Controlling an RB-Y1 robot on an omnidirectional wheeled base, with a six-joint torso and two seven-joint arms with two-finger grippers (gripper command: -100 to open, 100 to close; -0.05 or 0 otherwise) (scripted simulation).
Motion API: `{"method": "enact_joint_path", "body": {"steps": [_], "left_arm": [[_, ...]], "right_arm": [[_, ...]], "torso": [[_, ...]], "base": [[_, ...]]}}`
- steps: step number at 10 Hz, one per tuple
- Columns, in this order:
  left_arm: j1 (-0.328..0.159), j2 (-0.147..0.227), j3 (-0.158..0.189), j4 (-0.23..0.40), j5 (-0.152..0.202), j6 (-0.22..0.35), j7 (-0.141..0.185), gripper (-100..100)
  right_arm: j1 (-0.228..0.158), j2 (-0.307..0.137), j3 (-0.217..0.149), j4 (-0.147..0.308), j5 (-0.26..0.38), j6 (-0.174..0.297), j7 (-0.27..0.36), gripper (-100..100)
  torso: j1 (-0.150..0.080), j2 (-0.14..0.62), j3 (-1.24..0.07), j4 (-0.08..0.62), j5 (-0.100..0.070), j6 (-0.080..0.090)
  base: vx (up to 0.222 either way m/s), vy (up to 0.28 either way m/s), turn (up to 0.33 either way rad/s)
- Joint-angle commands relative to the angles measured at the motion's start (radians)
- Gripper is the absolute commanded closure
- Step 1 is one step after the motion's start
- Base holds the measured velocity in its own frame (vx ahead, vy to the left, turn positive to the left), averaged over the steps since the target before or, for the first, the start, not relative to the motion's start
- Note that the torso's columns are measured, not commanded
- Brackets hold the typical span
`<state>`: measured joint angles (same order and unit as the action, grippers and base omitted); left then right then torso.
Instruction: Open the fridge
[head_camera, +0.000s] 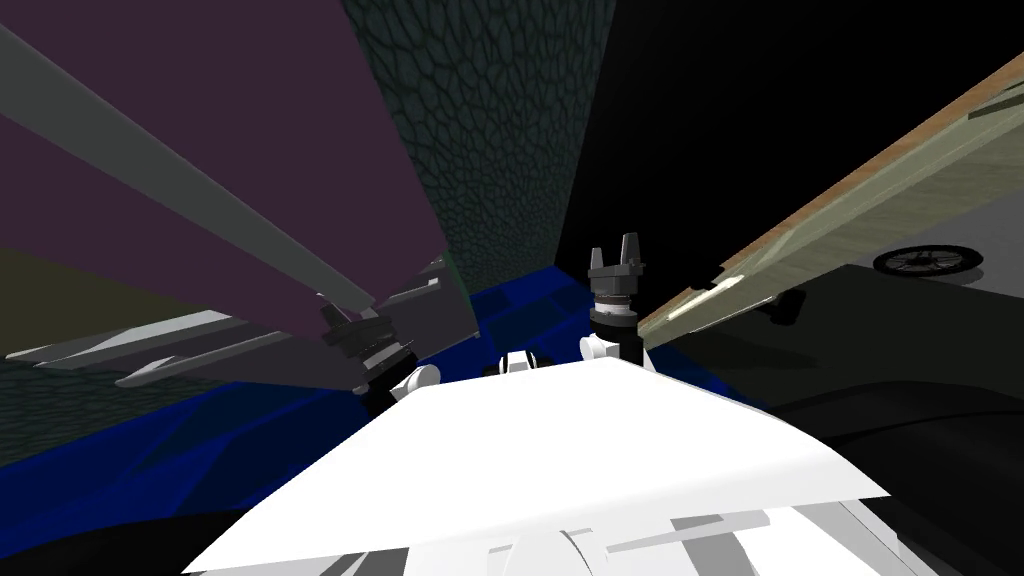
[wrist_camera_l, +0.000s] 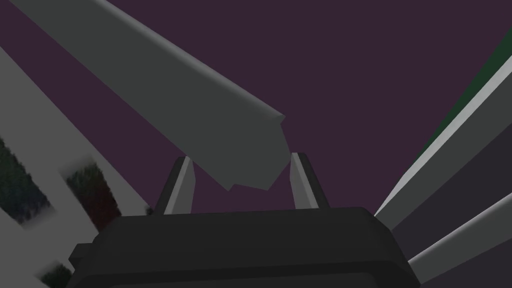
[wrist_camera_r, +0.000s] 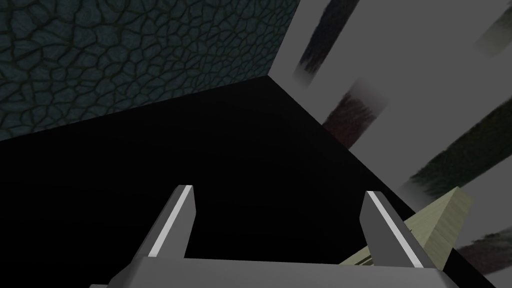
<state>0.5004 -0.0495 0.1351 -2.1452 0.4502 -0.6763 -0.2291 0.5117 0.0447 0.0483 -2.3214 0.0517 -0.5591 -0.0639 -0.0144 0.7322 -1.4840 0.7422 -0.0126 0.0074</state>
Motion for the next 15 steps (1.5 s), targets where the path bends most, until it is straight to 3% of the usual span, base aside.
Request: {"method": "enact_joint_path", "body": {"steps": [1, 3, 4, 6, 7, 11, 15], "left_arm": [[-0.01, 0.003, 0.023, -0.023, 0.032, -0.02, -0.037, 100], [-0.006, 0.003, 0.044, -0.032, 0.059, -0.033, -0.063, 100], [0.031, 0.0, 0.039, -0.061, 0.08, 0.012, -0.064, -100], [0.047, 0.001, 0.043, -0.103, 0.105, 0.044, -0.074, -100], [0.056, 0.001, 0.045, -0.125, 0.118, 0.059, -0.079, -100], [0.08, 0.002, 0.051, -0.189, 0.156, 0.106, -0.095, -100], [0.097, 0.003, 0.054, -0.231, 0.181, 0.138, -0.105, -100]], "right_arm": [[0.0, 0.0, 0.0, 0.0, 0.0, 0.0, 0.0, 0], [0.0, 0.0, 0.0, 0.0, 0.0, 0.0, 0.0, 0], [0.0, 0.0, 0.0, 0.0, 0.0, 0.0, 0.0, 0], [0.0, 0.0, 0.0, 0.0, 0.0, 0.0, 0.0, 0], [0.0, -0.001, 0.0, 0.0, 0.0, 0.0, 0.0, 0], [0.0, -0.001, 0.0, 0.0, 0.0, 0.0, 0.0, 0], [0.0, 0.0, 0.0, 0.0, 0.0, 0.0, 0.0, 0]], "torso": [[-0.001, 0.0, 0.001, 0.0, 0.0, -0.001], [-0.002, 0.002, 0.0, 0.002, -0.004, 0.0], [-0.002, 0.003, 0.0, 0.003, -0.005, 0.0], [0.023, 0.008, 0.007, -0.001, 0.011, -0.006], [0.026, 0.008, 0.005, 0.002, 0.009, -0.008], [0.002, 0.008, 0.007, 0.0, 0.003, -0.005], [-0.003, 0.009, 0.003, 0.004, -0.005, -0.003]], "base": [[0.148, -0.296, 0.216], [0.121, -0.288, 0.189], [0.077, -0.115, 0.117], [0.012, 0.017, 0.017], [0.016, 0.039, 0.035], [0.035, 0.028, 0.046], [0.017, -0.003, 0.025]]}}
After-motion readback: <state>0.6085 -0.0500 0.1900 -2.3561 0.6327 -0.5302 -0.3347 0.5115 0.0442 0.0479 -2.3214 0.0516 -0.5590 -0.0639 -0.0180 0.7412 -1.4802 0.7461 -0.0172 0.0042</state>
